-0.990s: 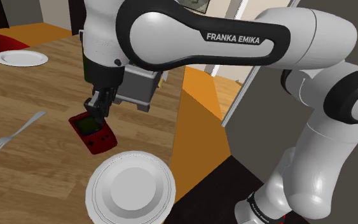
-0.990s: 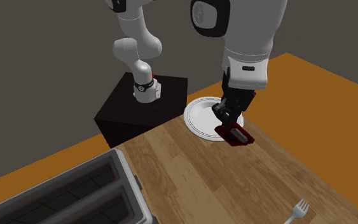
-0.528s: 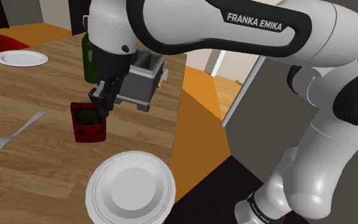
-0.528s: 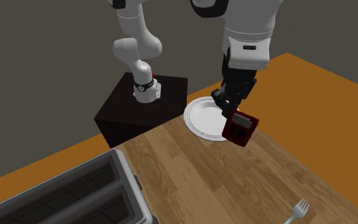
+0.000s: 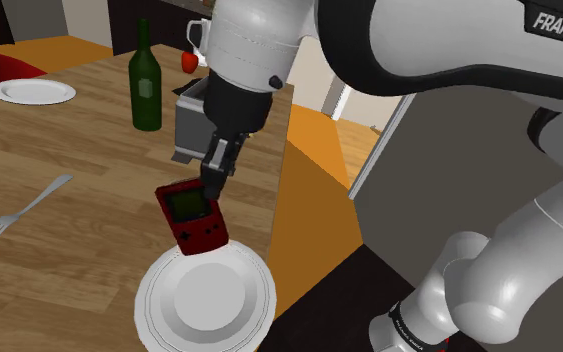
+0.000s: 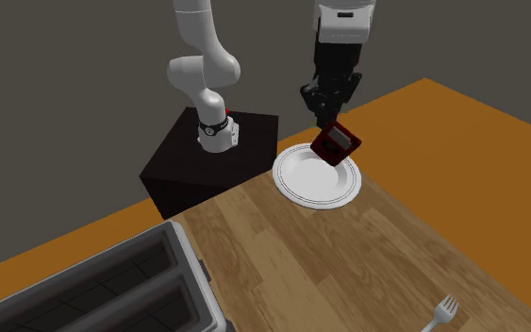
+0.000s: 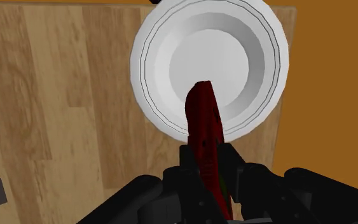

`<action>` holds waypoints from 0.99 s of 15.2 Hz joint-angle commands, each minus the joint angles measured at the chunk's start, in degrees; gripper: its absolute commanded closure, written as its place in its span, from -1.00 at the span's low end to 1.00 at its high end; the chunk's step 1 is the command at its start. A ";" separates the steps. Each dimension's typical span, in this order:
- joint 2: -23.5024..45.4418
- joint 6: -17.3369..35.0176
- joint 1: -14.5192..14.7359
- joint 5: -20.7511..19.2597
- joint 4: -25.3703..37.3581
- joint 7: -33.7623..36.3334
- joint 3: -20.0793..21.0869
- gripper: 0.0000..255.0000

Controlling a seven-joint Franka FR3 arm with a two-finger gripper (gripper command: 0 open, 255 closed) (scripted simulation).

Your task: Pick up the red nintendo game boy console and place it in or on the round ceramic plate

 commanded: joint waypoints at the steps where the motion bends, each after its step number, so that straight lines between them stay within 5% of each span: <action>1: -4.76 -0.58 0.28 2.35 -3.59 -0.44 -0.31 1.00; 5: -12.24 -2.60 1.48 5.71 -8.31 -0.87 -1.16 1.00; 15: -13.22 5.04 1.94 6.43 -16.86 -1.24 -0.73 1.00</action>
